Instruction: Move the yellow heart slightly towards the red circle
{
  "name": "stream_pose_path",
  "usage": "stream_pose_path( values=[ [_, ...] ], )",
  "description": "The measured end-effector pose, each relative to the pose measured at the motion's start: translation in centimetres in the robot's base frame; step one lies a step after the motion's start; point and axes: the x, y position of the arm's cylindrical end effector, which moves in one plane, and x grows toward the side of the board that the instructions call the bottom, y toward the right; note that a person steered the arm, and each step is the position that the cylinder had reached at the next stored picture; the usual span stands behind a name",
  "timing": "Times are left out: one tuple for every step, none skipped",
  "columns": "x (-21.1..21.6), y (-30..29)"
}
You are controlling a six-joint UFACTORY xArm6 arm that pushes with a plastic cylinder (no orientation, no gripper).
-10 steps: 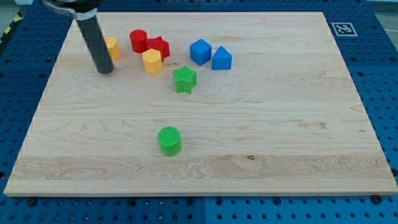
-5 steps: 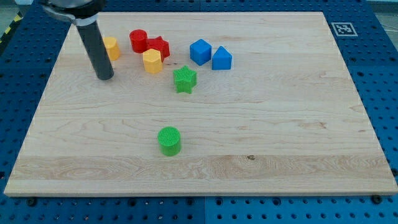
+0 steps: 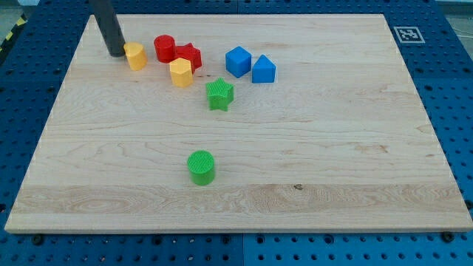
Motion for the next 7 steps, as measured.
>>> stream_pose_path(
  values=[
    [-0.7,0.5],
    [-0.8,0.6],
    [-0.8,-0.4],
    [-0.8,-3.0],
    [-0.8,-4.6],
    [-0.7,-4.7],
    [-0.7,-4.7]
  ],
)
